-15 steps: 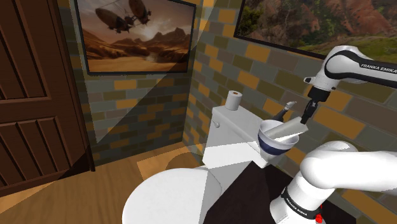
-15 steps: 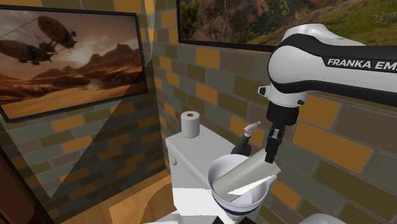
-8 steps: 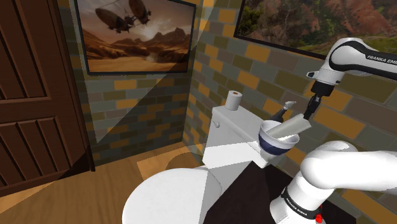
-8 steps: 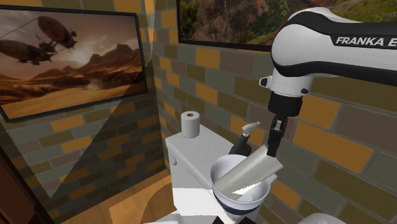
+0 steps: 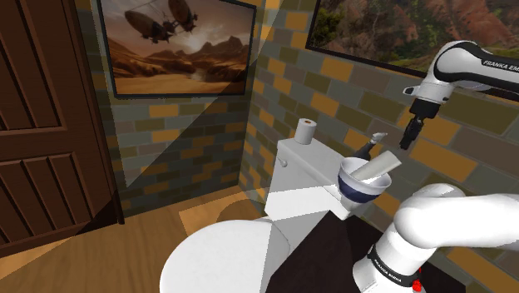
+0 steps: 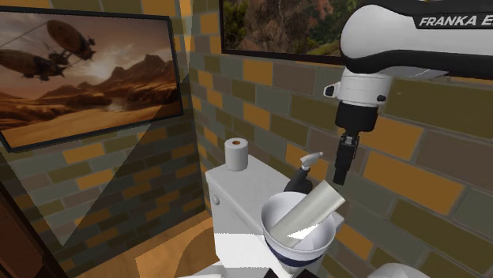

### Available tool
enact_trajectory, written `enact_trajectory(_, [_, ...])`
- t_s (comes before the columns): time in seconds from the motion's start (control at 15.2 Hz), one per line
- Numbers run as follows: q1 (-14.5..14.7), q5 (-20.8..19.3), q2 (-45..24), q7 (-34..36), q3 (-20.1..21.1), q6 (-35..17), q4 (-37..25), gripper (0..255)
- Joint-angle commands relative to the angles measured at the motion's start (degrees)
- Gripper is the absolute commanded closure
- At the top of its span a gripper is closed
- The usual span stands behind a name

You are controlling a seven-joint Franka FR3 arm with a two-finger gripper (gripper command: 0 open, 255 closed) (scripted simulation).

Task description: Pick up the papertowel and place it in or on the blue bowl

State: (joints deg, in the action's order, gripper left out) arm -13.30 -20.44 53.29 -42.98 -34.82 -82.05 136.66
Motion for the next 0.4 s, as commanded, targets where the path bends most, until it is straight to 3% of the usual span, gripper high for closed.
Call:
enact_trajectory(0.0, [4.46, 2.58, -7.01, -5.30, -6.88, 1.53, -4.74, 0])
enact_trajectory(0.2, [16.73, 9.22, -21.68, -17.55, -23.54, 5.64, -14.32, 0])
enact_trajectory(0.26, [24.32, 11.17, -25.68, -21.27, -32.02, 7.57, -17.54, 0])
enact_trajectory(0.33, [30.51, 10.66, -24.79, -20.95, -37.51, 8.92, -19.13, 0])
